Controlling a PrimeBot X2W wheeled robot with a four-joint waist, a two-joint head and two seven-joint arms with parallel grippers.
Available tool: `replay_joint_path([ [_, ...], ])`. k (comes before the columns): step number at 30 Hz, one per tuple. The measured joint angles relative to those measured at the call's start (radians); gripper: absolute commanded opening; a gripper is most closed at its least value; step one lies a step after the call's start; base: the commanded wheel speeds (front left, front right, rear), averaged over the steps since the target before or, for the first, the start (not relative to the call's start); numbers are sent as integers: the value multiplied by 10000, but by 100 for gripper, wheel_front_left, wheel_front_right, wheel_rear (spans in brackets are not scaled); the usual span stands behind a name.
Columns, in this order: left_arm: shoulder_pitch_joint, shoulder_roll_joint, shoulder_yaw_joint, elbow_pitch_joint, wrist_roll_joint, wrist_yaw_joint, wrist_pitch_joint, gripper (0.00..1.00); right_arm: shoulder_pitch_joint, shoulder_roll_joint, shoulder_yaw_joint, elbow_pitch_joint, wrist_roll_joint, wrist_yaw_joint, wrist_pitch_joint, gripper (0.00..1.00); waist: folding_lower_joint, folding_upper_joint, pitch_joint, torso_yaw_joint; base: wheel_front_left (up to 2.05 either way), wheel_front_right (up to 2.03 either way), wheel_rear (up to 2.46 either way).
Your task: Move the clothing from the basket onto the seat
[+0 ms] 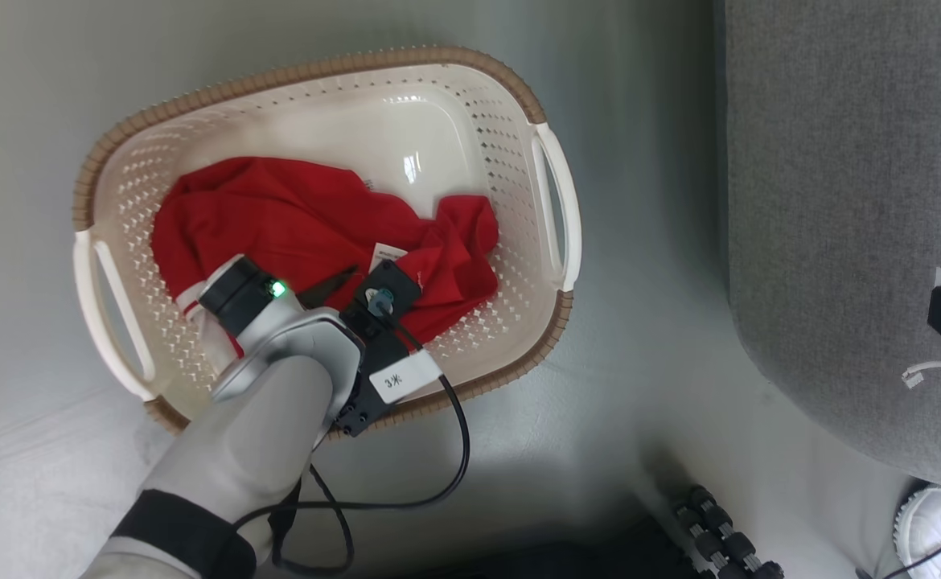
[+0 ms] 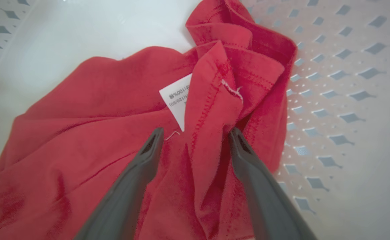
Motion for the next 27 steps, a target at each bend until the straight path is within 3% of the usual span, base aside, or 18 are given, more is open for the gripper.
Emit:
replay_joint_path([
  [2,-109,-4,-2,132,-15,0,27,100,-106,0,2,12,-67,6,0,100,1,0,79,-54,0,0,0],
  [3,-135,-8,-2,203,-17,0,27,67,-125,0,2,23,-96,36,0,100,1,0,105,-80,0,0,0],
  [4,-144,-12,-6,265,-17,0,27,47,-125,0,6,35,-100,48,0,100,1,0,124,-101,0,0,0],
  [5,-146,-13,2,316,-35,0,25,15,-125,4,12,59,-102,67,0,100,1,0,139,-117,0,0,0],
  [6,-146,-13,2,355,-67,0,23,0,-125,6,17,84,-109,75,0,100,0,0,146,-129,0,0,0],
  [13,-171,-23,167,374,-376,0,-512,0,-128,33,40,546,-180,136,0,100,0,-1,-17,-104,0,0,0],
  [27,-198,-52,658,-755,-1755,-2,-2892,0,-138,226,639,2794,-351,493,0,100,-1,-1,-1370,248,0,0,0],
])
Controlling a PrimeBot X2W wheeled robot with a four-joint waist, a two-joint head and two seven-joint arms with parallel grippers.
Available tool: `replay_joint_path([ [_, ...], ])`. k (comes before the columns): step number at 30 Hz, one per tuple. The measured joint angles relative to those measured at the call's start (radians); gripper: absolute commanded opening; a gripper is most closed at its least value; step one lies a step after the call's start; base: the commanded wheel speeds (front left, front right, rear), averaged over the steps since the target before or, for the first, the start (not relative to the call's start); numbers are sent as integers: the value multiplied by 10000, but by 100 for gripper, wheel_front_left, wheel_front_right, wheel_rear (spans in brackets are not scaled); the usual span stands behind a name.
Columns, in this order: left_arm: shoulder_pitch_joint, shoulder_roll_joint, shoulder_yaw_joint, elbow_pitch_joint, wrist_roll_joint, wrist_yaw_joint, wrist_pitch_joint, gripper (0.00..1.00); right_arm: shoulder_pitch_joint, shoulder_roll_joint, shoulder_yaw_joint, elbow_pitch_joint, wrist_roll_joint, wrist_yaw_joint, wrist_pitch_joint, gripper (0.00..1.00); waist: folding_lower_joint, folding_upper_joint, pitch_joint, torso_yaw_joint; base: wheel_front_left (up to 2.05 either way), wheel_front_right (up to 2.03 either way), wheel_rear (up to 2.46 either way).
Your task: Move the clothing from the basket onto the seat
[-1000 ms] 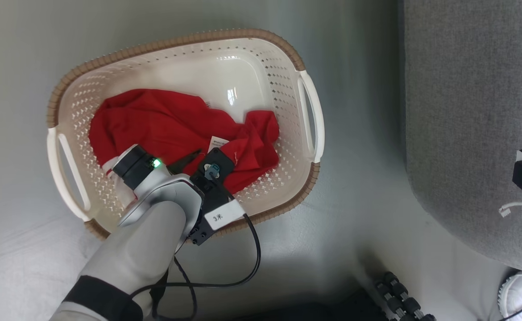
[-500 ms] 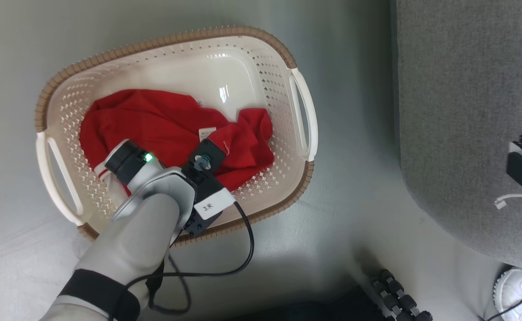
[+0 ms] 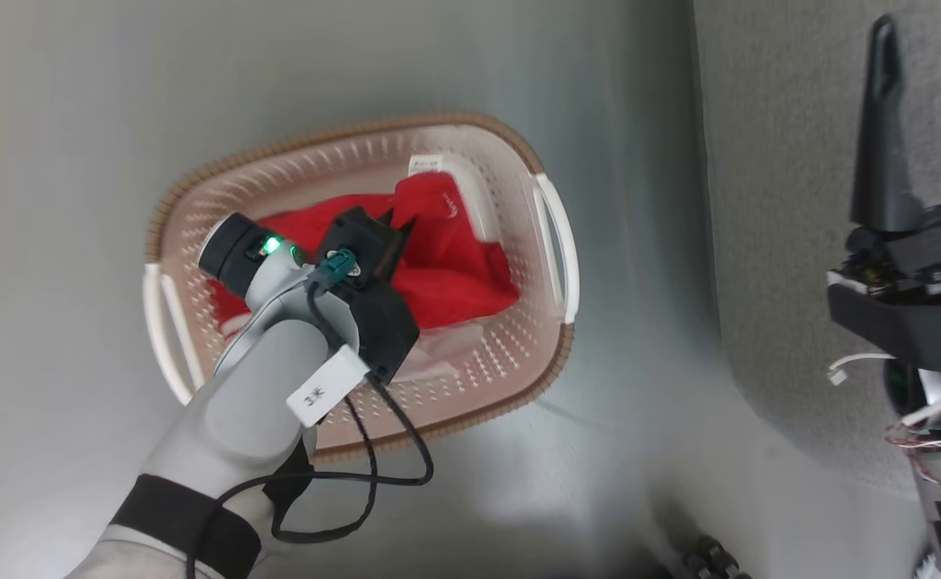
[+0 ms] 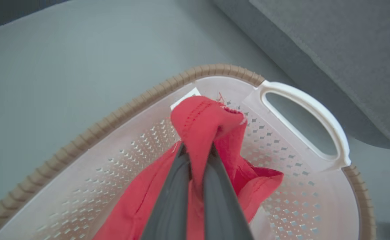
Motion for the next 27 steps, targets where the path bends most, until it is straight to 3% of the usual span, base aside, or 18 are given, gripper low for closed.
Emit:
replay_joint_path([
  [12,57,-46,410,-1062,-972,86,-564,0,-32,387,656,1804,-4,334,2,100,-1,-1,-1797,712,0,0,0],
  [27,40,44,719,-2036,-1003,81,-617,0,422,1024,1127,3645,27,639,10,100,-1,-1,-4062,1271,0,0,0],
])
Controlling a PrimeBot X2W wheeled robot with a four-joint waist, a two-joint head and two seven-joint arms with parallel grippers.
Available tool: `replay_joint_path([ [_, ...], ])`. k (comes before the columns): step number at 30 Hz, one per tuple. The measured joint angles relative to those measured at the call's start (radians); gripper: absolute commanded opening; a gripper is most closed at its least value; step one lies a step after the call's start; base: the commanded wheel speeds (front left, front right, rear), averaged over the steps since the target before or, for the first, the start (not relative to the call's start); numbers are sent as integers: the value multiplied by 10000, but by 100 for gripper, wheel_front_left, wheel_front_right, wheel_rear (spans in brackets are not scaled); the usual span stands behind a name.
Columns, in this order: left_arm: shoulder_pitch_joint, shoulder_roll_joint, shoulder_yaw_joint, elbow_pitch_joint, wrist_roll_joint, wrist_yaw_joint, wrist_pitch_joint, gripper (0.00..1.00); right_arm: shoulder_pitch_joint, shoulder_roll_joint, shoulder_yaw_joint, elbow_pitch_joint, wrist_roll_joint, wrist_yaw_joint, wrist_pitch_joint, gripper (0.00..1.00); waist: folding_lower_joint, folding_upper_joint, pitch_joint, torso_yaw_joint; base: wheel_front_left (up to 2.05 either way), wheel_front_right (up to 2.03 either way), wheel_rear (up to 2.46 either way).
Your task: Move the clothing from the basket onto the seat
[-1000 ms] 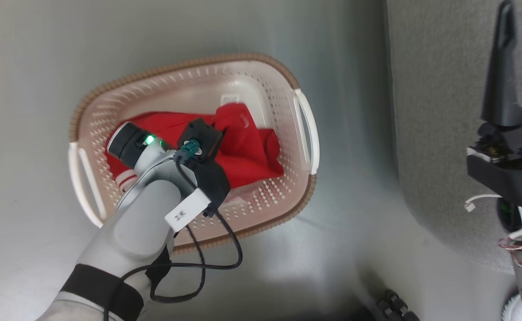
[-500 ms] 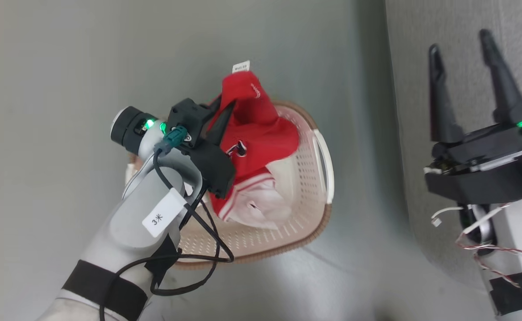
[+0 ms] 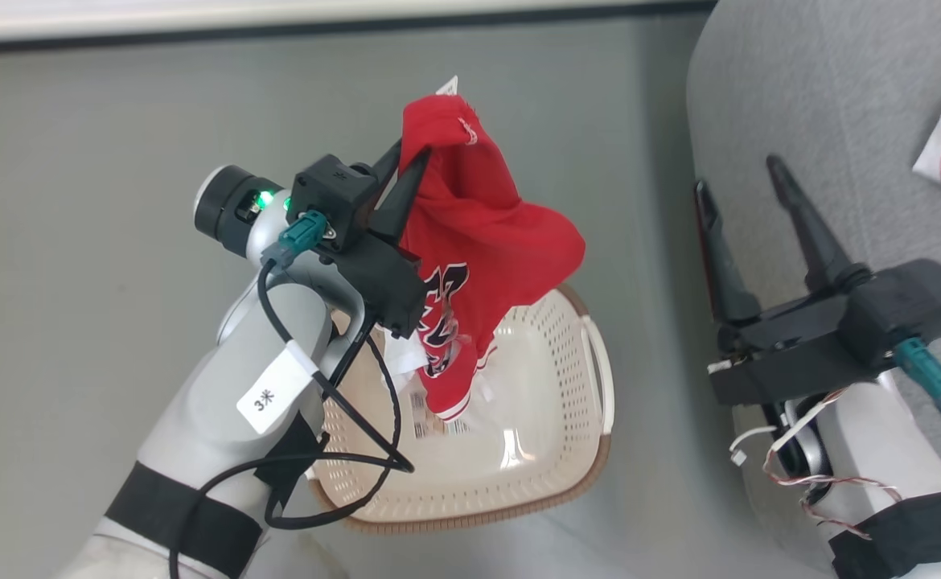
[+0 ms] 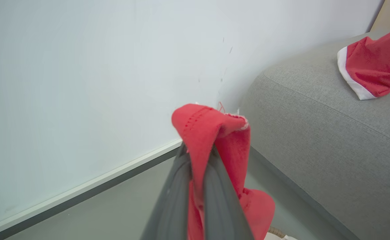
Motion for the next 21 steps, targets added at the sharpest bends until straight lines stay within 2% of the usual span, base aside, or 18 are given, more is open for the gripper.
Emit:
replay_joint_path([
  [12,-422,-40,-35,-694,23,0,-2,0,446,-29,568,1287,4,384,2,100,1,0,-1828,93,0,0,0],
  [21,-450,-117,-144,-280,-171,-2,-2,0,635,148,1321,2341,69,669,2,100,1,0,-3190,164,0,0,0],
])
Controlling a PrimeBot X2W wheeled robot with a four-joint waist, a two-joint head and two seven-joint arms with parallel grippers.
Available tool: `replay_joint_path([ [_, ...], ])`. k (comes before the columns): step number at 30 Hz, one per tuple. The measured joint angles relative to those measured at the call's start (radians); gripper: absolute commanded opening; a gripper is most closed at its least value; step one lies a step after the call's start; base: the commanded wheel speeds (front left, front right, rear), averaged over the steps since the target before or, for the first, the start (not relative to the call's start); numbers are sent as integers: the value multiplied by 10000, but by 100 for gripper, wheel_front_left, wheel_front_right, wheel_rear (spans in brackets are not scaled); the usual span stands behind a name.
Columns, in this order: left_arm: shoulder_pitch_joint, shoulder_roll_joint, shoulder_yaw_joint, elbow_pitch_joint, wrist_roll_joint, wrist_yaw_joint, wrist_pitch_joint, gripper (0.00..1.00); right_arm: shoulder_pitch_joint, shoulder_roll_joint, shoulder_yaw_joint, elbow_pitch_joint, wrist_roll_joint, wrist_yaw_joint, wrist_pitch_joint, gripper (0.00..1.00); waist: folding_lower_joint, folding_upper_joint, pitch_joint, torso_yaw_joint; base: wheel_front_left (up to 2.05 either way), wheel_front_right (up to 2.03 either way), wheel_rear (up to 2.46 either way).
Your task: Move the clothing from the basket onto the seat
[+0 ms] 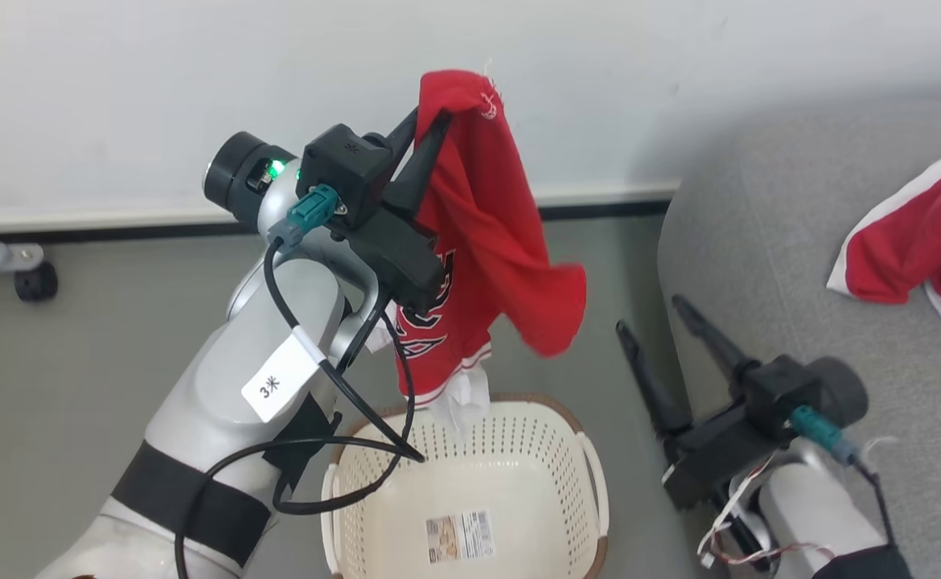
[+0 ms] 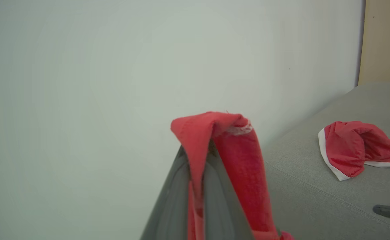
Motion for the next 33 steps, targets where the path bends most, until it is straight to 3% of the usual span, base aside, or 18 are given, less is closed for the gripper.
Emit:
replay_joint_path([
  [7,291,-33,-516,132,-349,10,17,0,287,489,1012,888,94,123,2,100,0,0,-1054,22,0,0,0],
  [16,756,-40,-2042,-1177,-1112,245,408,0,586,790,1946,1329,267,127,2,100,-1,0,-1962,145,0,0,0],
  [25,988,6,-2786,-2324,-1616,589,846,0,-22,869,3012,2031,834,134,2,100,1,1,-2237,595,0,0,0],
  [26,991,-4,-2807,-2429,-1661,633,905,0,-164,871,3172,2115,842,134,2,49,1,2,-2245,633,0,0,0],
  [27,999,-8,-2815,-2497,-1693,648,911,0,-296,882,3302,2165,901,136,2,38,1,2,-2250,663,0,0,0],
  [29,1070,-4,-2823,-2546,-1735,723,1011,0,-481,894,3494,2182,1062,136,2,0,1,2,-2251,702,0,0,0],
  [33,1363,6,-2746,-2516,-1745,842,1175,0,-675,905,3616,2142,1463,136,2,0,1,2,-2215,710,0,0,0],
])
